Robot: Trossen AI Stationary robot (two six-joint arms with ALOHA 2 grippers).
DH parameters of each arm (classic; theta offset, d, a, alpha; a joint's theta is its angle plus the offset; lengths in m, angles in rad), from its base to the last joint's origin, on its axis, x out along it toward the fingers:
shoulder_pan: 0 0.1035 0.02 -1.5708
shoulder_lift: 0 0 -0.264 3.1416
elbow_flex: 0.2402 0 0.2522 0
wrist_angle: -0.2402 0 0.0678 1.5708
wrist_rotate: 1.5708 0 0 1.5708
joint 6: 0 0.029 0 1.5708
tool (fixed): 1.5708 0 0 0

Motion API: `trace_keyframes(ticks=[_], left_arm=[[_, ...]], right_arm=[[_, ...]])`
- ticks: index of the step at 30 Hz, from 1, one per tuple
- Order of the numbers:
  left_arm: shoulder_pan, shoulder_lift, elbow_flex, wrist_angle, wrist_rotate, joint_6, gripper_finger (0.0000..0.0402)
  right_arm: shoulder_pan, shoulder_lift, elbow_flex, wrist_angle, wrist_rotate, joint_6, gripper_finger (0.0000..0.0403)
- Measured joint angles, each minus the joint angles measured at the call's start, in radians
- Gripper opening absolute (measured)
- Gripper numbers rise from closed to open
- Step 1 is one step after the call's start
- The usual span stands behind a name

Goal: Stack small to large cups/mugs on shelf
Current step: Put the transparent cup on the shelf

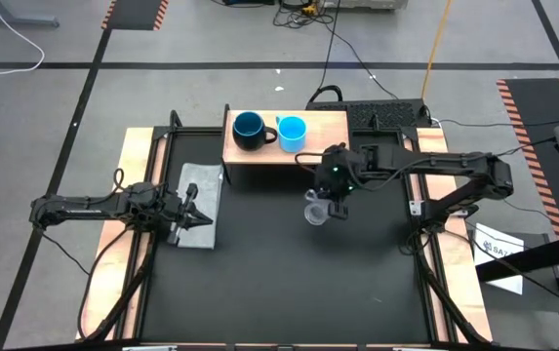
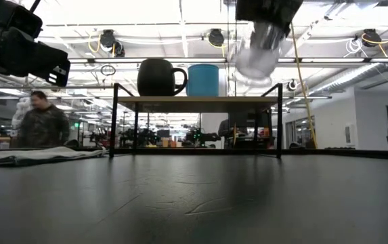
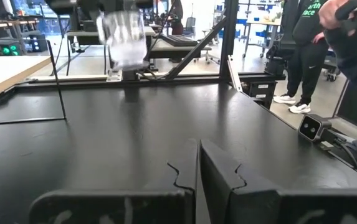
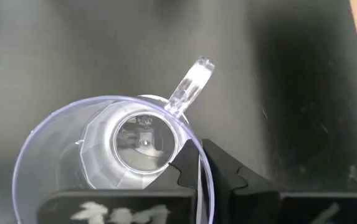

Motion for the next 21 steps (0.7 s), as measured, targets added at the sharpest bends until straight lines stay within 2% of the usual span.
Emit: trace_keyframes(ticks=[7,15,21], left_arm=[[0.0,0.0,0.0,-0.004,0.0,0.0,0.0021],[0.0,0.0,0.0,0.002,0.0,0.007,0.0021],[0.0,0.0,0.0,0.007,0.0,-0.002,0.0021]], right_arm=[[0.044,-0.129,-0.053,0.154,-0.032,0.021,0.0],[0.092,-0.307,-0.246,0.297,-0.032,0.064,0.0],[0.108,-0.492,-0.438,0.433,-0.03,0.091,0.0]])
